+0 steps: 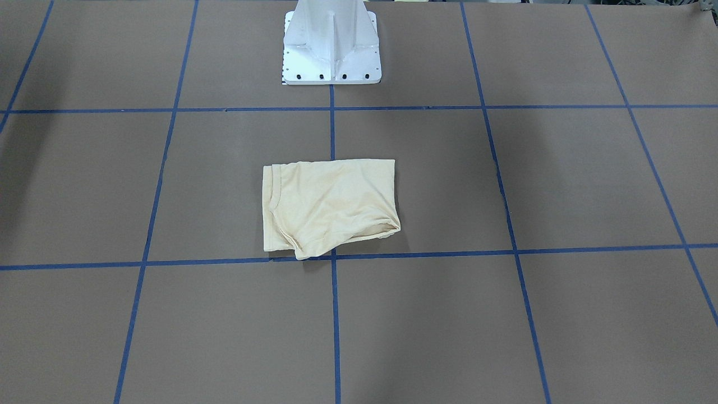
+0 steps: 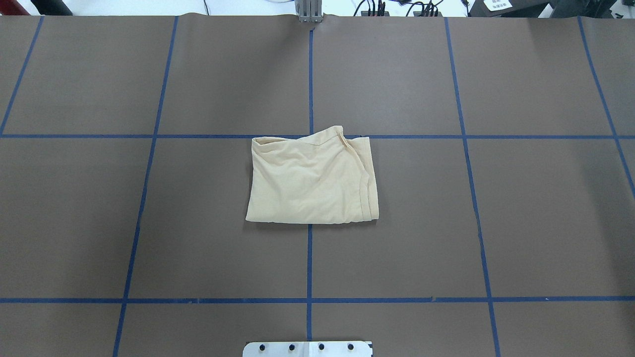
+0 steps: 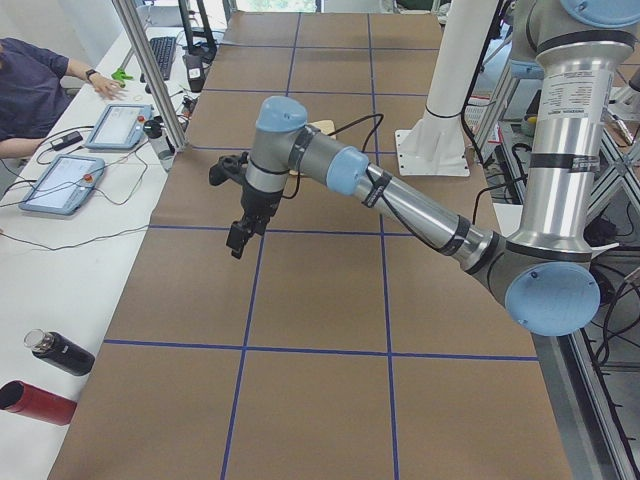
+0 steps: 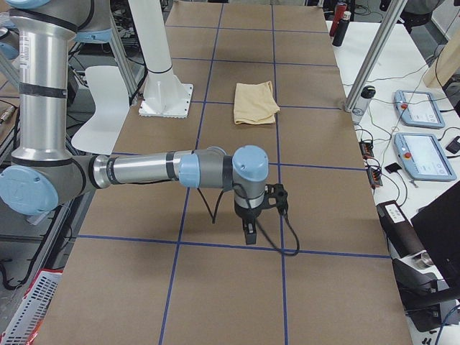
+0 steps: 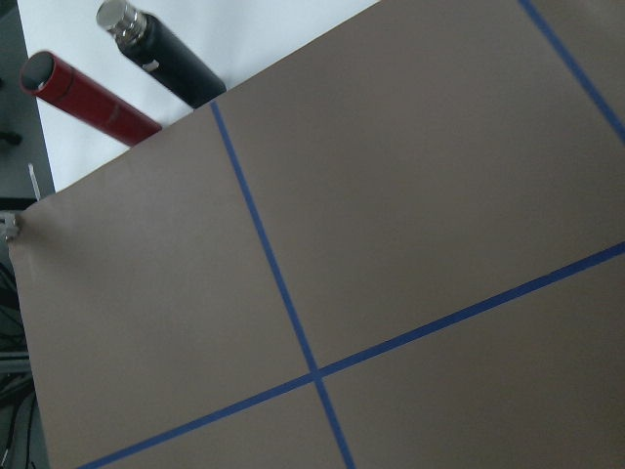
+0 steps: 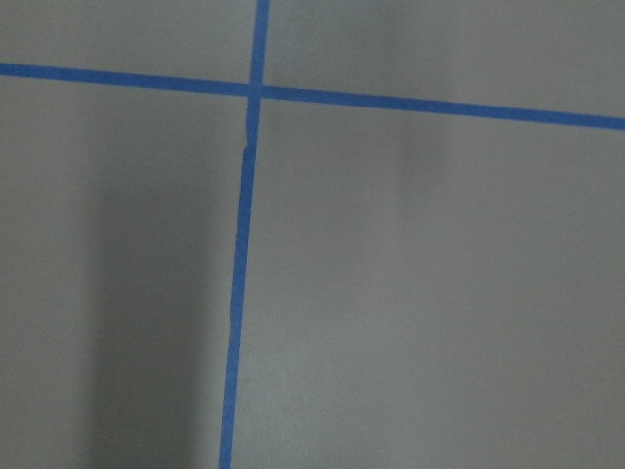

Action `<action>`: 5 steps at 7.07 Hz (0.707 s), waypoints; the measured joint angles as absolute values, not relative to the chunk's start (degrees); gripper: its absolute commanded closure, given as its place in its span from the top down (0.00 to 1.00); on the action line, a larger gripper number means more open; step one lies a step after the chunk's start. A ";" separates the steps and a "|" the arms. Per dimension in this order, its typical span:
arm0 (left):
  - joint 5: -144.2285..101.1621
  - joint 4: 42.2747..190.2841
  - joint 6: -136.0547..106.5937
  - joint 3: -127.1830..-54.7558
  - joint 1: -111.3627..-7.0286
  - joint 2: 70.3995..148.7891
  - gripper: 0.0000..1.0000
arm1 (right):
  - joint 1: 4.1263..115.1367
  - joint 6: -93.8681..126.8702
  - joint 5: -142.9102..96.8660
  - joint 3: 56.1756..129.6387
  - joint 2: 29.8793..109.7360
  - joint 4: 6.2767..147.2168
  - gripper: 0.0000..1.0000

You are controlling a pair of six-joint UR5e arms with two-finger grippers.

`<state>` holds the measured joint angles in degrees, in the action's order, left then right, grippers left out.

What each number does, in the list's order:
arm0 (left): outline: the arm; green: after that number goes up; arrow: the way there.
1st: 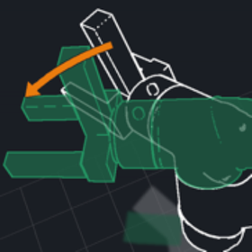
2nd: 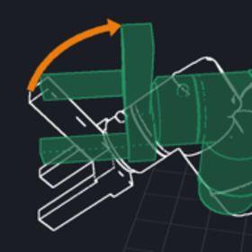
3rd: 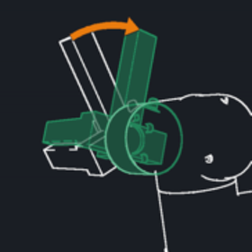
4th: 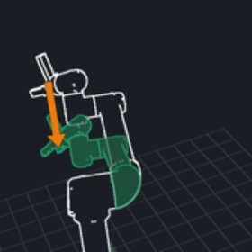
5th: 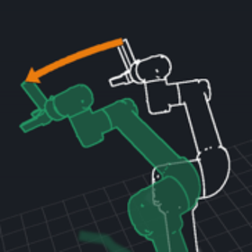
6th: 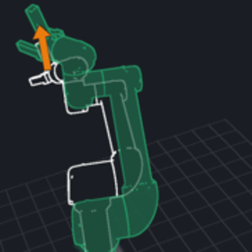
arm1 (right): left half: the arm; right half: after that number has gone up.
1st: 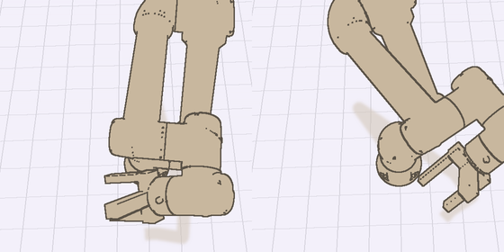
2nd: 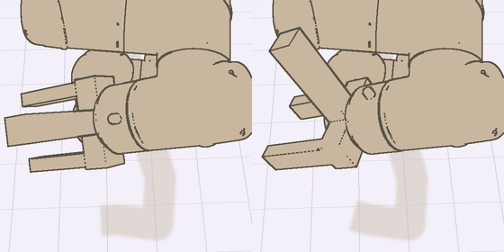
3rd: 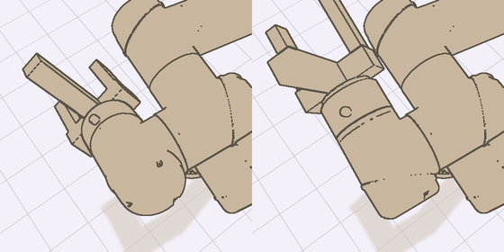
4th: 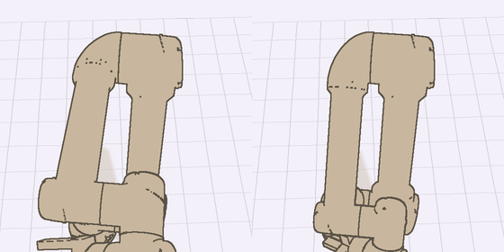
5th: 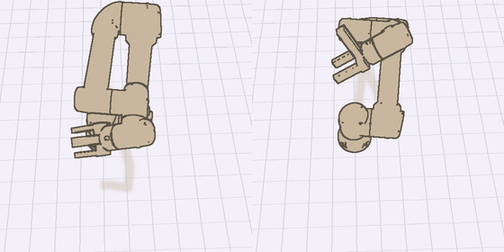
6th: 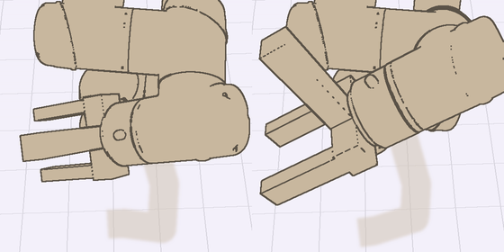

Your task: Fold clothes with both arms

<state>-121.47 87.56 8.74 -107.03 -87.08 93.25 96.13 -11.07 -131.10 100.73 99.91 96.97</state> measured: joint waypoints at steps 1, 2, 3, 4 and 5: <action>-122.40 88.10 10.23 -102.70 -88.70 93.25 1.00 | 96.60 -11.01 -131.24 100.35 100.43 96.96 1.00; -122.89 88.25 10.95 -100.66 -90.76 93.25 1.00 | 96.00 -11.02 -131.31 100.38 100.03 96.88 1.00; -124.13 88.48 11.37 -99.96 -92.25 92.03 1.00 | 94.23 -10.32 -131.22 100.62 99.03 96.82 1.00; -127.76 92.25 11.77 -99.80 -93.19 87.69 1.00 | 92.51 -8.79 -131.16 100.77 98.28 96.65 1.00; -132.06 98.93 11.96 -99.81 -93.82 82.32 1.00 | 91.52 -7.36 -131.14 100.75 98.10 95.63 1.00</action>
